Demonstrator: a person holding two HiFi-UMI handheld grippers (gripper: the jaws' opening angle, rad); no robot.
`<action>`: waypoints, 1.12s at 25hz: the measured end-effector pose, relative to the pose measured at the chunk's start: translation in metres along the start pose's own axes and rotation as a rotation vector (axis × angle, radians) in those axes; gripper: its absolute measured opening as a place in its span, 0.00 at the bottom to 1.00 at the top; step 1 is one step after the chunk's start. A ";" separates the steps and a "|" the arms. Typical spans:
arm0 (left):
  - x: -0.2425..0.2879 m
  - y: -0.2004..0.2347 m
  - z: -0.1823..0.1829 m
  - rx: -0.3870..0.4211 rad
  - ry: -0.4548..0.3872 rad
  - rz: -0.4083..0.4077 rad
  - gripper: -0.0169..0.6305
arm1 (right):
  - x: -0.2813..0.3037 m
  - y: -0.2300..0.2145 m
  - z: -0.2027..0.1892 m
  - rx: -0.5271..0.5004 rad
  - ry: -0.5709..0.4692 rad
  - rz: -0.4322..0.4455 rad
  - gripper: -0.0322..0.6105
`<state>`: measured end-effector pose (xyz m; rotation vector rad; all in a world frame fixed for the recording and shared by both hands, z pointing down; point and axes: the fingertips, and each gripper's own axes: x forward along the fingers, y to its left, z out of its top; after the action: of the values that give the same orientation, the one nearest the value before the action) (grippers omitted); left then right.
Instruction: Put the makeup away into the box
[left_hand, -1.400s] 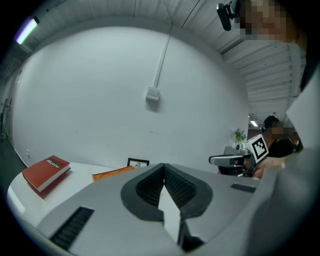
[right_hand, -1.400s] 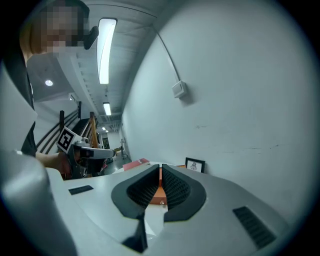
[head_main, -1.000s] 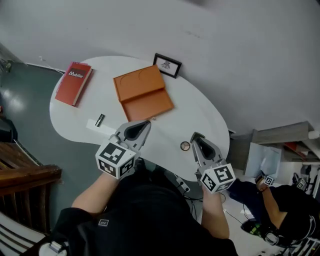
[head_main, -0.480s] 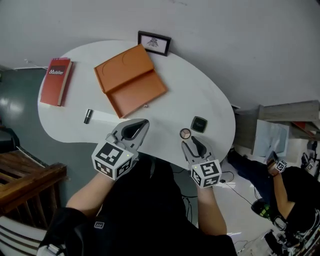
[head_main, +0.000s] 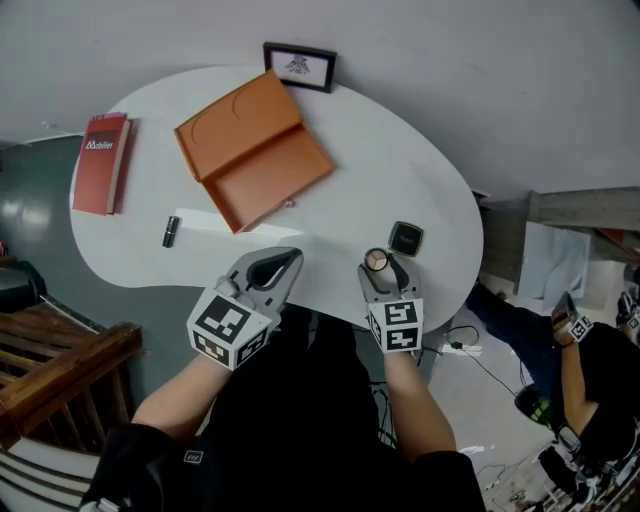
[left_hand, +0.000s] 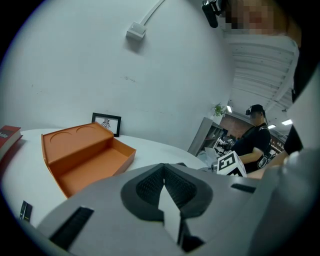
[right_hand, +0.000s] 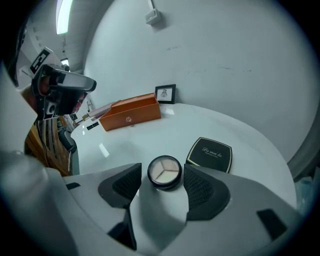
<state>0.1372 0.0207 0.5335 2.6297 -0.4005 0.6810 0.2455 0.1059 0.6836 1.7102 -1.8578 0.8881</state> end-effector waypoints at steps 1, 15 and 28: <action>0.000 0.001 0.001 -0.001 -0.003 0.003 0.05 | 0.002 -0.002 0.000 -0.002 0.009 -0.009 0.42; -0.039 0.004 0.062 -0.001 -0.151 0.125 0.05 | -0.027 -0.006 0.052 -0.116 -0.020 0.055 0.40; -0.124 0.073 0.074 -0.013 -0.294 0.349 0.05 | -0.022 0.085 0.181 -0.353 -0.163 0.250 0.40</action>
<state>0.0357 -0.0550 0.4318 2.6783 -0.9621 0.3862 0.1804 -0.0078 0.5314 1.3904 -2.2171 0.4778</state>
